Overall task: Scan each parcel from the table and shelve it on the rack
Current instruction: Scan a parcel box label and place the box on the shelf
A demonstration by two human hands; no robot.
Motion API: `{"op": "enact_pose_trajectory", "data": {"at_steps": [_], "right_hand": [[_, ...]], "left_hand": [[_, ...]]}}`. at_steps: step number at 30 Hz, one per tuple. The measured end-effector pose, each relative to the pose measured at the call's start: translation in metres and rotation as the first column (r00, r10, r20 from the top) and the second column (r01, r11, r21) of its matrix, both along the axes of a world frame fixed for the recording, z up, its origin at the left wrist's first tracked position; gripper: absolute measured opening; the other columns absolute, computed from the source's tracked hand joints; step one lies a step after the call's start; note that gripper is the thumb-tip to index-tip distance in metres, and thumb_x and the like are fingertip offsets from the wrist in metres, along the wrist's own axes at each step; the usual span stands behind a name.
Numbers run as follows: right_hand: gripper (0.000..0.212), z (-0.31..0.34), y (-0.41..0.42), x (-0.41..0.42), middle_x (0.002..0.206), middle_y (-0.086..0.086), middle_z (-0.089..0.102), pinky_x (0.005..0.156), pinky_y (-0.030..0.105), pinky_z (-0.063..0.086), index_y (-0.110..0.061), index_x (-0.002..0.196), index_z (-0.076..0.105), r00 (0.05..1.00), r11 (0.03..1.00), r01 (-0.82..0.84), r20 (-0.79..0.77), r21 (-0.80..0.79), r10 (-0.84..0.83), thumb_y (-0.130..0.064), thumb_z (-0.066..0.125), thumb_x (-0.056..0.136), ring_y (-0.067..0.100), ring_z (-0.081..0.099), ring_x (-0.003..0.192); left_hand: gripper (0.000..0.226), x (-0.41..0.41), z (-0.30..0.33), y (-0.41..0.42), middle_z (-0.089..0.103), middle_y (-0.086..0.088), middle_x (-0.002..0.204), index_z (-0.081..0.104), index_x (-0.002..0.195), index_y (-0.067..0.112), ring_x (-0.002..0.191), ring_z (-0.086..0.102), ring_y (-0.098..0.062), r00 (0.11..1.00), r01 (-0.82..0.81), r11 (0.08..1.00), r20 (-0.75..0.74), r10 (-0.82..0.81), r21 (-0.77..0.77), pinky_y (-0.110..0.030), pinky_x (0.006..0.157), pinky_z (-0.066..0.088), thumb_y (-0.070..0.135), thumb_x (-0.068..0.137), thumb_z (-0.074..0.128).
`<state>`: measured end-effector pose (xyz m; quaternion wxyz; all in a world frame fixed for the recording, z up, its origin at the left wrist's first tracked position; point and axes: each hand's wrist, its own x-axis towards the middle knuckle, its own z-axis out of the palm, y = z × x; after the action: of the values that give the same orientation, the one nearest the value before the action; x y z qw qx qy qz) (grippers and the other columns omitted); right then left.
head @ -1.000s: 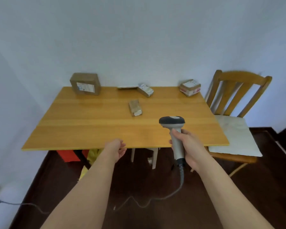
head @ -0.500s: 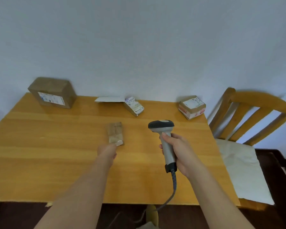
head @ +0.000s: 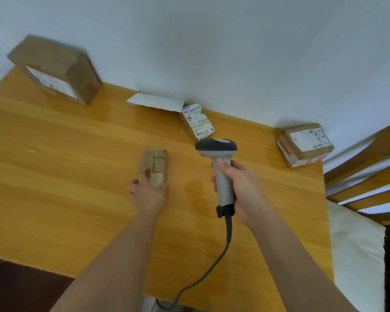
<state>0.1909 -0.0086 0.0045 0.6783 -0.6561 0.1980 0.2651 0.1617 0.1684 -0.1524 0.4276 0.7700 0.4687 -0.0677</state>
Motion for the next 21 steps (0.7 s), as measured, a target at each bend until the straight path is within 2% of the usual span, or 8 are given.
{"op": "enact_pose_trajectory", "data": {"at_steps": [2, 4, 7, 9, 11, 14, 18, 21], "right_hand": [[0.013, -0.005, 0.006, 0.003, 0.091, 0.004, 0.065, 0.081, 0.037, 0.050, -0.018, 0.105, 0.066, 0.999, 1.000, -0.014, -0.030, -0.009, 0.013, -0.026, 0.061, 0.097, 0.020, 0.061, 0.086], [0.014, -0.008, 0.013, 0.004, 0.091, 0.005, 0.065, 0.081, 0.038, 0.049, -0.017, 0.106, 0.066, 0.998, 0.999, -0.039, -0.046, -0.014, 0.038, -0.027, 0.061, 0.097, 0.022, 0.059, 0.085], [0.016, -0.010, 0.025, 0.003, 0.091, 0.006, 0.064, 0.081, 0.038, 0.049, -0.016, 0.108, 0.066, 0.996, 0.998, -0.060, -0.063, -0.001, 0.060, -0.027, 0.061, 0.097, 0.021, 0.059, 0.085], [0.016, -0.010, 0.033, 0.003, 0.095, 0.006, 0.064, 0.081, 0.038, 0.050, -0.017, 0.108, 0.066, 0.994, 0.996, -0.089, -0.068, 0.012, 0.089, -0.027, 0.061, 0.097, 0.021, 0.060, 0.087], [0.016, -0.011, 0.041, 0.004, 0.099, 0.005, 0.065, 0.082, 0.038, 0.051, -0.017, 0.108, 0.066, 0.990, 0.993, -0.119, -0.071, 0.010, 0.120, -0.028, 0.061, 0.097, 0.020, 0.062, 0.088], [0.019, -0.013, 0.050, 0.006, 0.105, 0.005, 0.067, 0.081, 0.037, 0.052, -0.016, 0.110, 0.067, 0.986, 0.988, -0.154, -0.067, 0.002, 0.153, -0.028, 0.062, 0.097, 0.019, 0.064, 0.088], [0.022, -0.013, 0.061, 0.007, 0.104, 0.006, 0.067, 0.079, 0.037, 0.052, -0.014, 0.114, 0.066, 0.975, 0.977, -0.212, -0.063, -0.001, 0.212, -0.028, 0.060, 0.098, 0.017, 0.064, 0.085], [0.025, -0.011, 0.068, 0.008, 0.099, 0.005, 0.065, 0.074, 0.035, 0.050, -0.011, 0.115, 0.066, 0.968, 0.969, -0.245, -0.058, 0.010, 0.246, -0.029, 0.059, 0.098, 0.016, 0.063, 0.080]], "left_hand": [[0.072, -0.005, -0.005, 0.007, 0.033, -0.011, 0.135, 0.038, 0.140, 0.033, 0.121, 0.038, -0.036, 0.997, -0.027, 0.999, 0.075, 0.028, -0.018, -0.048, 0.103, 0.039, 0.039, 0.079, 0.076], [0.064, -0.010, -0.003, 0.016, 0.044, -0.005, 0.132, 0.045, 0.138, 0.033, 0.113, 0.049, -0.027, 0.972, -0.097, 0.964, 0.183, 0.145, -0.248, -0.046, 0.097, 0.047, 0.046, 0.080, 0.072], [0.037, -0.015, 0.010, 0.034, 0.059, -0.015, 0.124, 0.061, 0.121, 0.014, 0.103, 0.059, -0.026, 0.906, -0.231, 0.763, 0.153, 0.395, -0.604, -0.040, 0.084, 0.055, 0.039, 0.095, 0.057], [0.031, -0.016, 0.018, 0.047, 0.062, -0.014, 0.110, 0.062, 0.113, 0.011, 0.100, 0.060, -0.031, 0.866, -0.308, 0.669, 0.092, 0.492, -0.677, -0.038, 0.074, 0.056, 0.034, 0.102, 0.045], [0.044, -0.016, 0.019, 0.061, 0.058, -0.009, 0.123, 0.050, 0.136, 0.012, 0.100, 0.060, -0.034, 0.842, -0.394, 0.663, 0.040, 0.538, -0.637, -0.038, 0.072, 0.056, 0.039, 0.105, 0.033], [0.065, -0.020, 0.009, 0.076, 0.027, -0.008, 0.151, 0.034, 0.149, 0.019, 0.108, 0.058, -0.037, 0.824, -0.504, 0.749, 0.023, 0.567, -0.430, -0.036, 0.067, 0.054, 0.058, 0.098, 0.038], [0.093, -0.029, 0.004, 0.076, 0.017, -0.006, 0.151, 0.025, 0.150, 0.022, 0.126, 0.045, -0.031, 0.935, -0.284, 0.922, 0.139, 0.327, -0.263, -0.043, 0.097, 0.047, 0.060, 0.078, 0.070], [0.096, -0.028, 0.002, 0.070, 0.021, -0.008, 0.149, 0.024, 0.149, 0.016, 0.127, 0.040, -0.025, 0.965, -0.176, 0.964, 0.161, 0.209, -0.200, -0.033, 0.092, 0.040, 0.042, 0.076, 0.080]]}}
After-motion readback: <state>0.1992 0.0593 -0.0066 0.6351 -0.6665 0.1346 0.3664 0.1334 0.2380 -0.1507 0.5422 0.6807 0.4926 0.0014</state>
